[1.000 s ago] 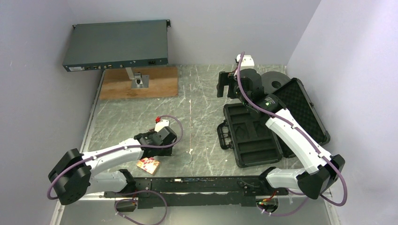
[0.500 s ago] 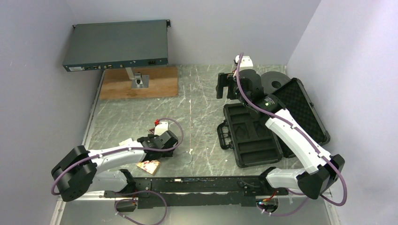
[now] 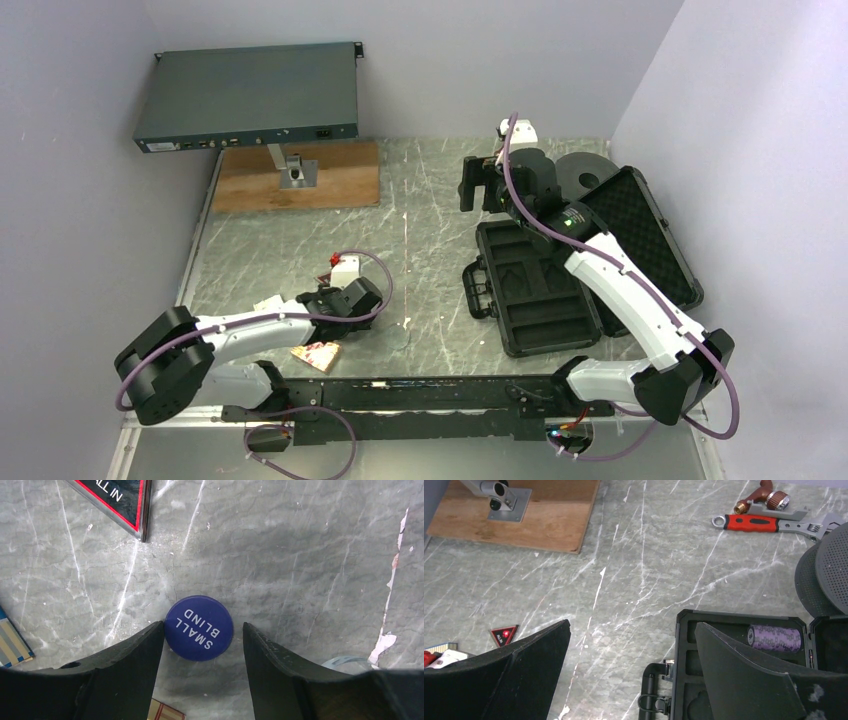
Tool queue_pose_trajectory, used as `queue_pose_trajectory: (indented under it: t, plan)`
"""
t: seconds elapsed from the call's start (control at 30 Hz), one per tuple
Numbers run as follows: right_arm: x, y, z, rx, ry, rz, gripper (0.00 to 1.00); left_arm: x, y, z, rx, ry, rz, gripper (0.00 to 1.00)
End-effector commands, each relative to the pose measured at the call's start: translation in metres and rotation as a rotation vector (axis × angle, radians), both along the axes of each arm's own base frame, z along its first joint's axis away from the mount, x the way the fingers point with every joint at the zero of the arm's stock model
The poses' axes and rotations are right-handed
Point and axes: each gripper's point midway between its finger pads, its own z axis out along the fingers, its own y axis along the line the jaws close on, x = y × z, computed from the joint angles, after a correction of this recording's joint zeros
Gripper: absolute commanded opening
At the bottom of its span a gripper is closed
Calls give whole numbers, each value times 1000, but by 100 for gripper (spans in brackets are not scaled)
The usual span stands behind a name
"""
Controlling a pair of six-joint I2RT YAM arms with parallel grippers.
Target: Pack up texas hold em set
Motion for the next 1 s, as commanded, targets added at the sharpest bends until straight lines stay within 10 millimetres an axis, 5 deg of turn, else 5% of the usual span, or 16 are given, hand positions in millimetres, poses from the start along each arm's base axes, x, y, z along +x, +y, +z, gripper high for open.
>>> queue_pose_trajectory:
  t: [0.0, 0.63, 0.97]
  plan:
    - [0, 0, 15, 20, -51, 12, 100, -5, 5, -9, 23, 26, 21, 64]
    - [-1, 1, 11, 8, -39, 28, 100, -12, 13, -16, 4, 27, 51, 57]
    - [-2, 1, 11, 4, -39, 29, 100, -10, 8, -17, 8, 33, 24, 41]
